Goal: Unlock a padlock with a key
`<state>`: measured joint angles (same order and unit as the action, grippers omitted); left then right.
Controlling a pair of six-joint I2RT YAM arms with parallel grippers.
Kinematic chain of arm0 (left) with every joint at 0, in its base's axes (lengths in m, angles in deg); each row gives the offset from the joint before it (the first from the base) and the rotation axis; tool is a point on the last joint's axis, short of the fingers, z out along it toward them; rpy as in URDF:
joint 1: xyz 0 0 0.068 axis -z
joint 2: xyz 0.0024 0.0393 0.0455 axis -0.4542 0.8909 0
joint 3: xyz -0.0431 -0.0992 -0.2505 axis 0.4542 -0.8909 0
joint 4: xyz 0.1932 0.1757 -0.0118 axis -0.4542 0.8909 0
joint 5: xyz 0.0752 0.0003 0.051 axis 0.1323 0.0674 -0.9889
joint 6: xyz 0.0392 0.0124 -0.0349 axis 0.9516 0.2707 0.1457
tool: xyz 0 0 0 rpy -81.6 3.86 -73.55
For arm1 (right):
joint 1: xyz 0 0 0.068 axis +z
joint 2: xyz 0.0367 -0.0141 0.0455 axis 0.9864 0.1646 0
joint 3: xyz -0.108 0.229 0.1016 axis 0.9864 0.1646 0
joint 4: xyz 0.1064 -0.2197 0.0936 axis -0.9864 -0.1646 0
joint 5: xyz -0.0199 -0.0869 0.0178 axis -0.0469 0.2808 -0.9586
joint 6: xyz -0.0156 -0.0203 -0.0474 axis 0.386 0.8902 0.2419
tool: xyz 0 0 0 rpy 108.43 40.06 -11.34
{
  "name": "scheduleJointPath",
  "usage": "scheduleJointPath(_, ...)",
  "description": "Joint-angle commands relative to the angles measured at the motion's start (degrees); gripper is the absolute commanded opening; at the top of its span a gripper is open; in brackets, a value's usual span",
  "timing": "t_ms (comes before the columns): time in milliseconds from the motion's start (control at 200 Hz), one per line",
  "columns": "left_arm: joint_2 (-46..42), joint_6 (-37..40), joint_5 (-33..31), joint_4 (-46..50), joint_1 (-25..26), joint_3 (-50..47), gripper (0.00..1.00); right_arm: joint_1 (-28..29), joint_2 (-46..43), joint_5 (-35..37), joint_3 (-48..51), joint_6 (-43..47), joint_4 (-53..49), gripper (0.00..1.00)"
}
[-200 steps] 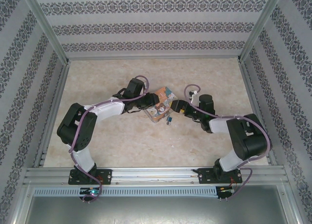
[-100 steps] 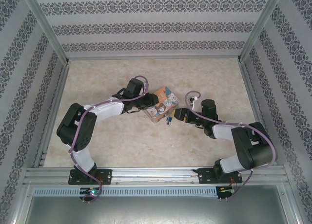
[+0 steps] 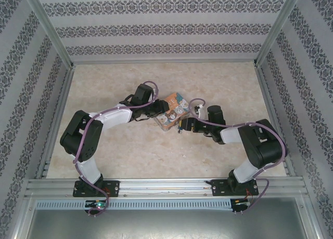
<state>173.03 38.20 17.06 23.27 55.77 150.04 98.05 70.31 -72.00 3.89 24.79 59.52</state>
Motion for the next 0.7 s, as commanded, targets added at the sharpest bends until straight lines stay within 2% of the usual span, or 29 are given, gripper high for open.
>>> scheduleJointPath(0,-0.99,-0.3,-0.02,2.63,-0.71,-1.69,0.32,0.81,2.33,-1.65,-1.94,1.62,2.1,0.58)
scheduleJointPath(695,-0.91,-0.3,0.34,2.55,-0.78,-1.95,0.32,0.85,9.86,-7.63,-3.91,-2.71,10.82,0.42)
